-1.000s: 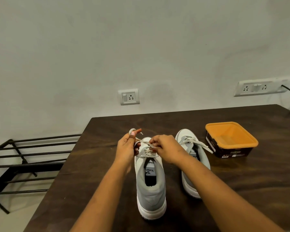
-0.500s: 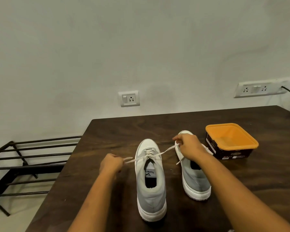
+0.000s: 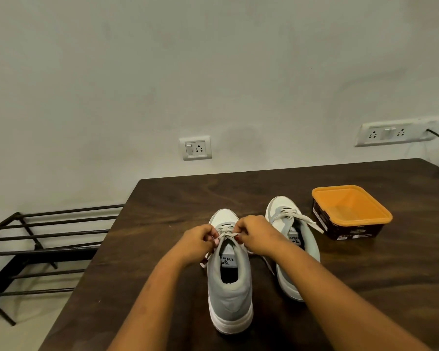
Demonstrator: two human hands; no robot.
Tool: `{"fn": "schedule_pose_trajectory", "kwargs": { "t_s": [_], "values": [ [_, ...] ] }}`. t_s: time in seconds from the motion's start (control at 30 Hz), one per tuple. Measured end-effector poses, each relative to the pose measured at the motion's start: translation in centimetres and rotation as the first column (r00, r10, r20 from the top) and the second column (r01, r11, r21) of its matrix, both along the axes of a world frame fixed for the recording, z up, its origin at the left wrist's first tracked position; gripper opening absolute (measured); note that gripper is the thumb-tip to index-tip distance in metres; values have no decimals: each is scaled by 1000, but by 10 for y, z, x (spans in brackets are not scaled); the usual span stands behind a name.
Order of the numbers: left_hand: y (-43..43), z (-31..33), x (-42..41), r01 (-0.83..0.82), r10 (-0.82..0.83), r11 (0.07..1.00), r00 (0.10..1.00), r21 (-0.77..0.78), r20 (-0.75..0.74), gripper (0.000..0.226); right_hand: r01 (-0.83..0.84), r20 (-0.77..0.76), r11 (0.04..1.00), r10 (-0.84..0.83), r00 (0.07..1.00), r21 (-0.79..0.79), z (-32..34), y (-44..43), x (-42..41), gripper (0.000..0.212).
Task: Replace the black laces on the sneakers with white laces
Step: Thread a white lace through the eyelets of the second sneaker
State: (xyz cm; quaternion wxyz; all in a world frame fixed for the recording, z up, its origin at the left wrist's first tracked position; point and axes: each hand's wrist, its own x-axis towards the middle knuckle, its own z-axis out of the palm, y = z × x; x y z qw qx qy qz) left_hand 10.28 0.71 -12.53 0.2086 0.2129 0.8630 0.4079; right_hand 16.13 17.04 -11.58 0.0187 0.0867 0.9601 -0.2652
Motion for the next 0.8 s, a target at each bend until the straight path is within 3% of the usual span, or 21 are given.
{"fn": "schedule_pose_trajectory", "kwargs": {
  "t_s": [0.07,0.2,0.3,0.43,0.57,0.67,0.8],
  "values": [
    [-1,4,1,7,-7,1000,999,-7,-42,13,9,-7,999,-9,1000,-32,2,3,0,18],
    [-5,7,-5,-69,51,996,964,-60,-262,18,22,21,977,-18,1000,-210,8,15,3,23],
    [-5,5,-6,-90,55,990,956,-109,-289,24,17,48,969,-6,999,-245,11,20,7,19],
    [-6,3,-2,-94,98,992,994,81,-53,24,-18,27,928,30,999,-373,14,19,10,19],
    [-4,14,4,-223,161,896,969,383,188,33,-49,-50,853,26,998,-520,15,16,14,27],
    [7,26,15,-339,113,727,917,598,383,32,-20,-115,723,-82,990,-690,12,1,9,32],
    [17,28,19,-419,106,613,884,669,456,30,11,-117,511,-217,969,-859,8,-19,2,36]
  ]
}}
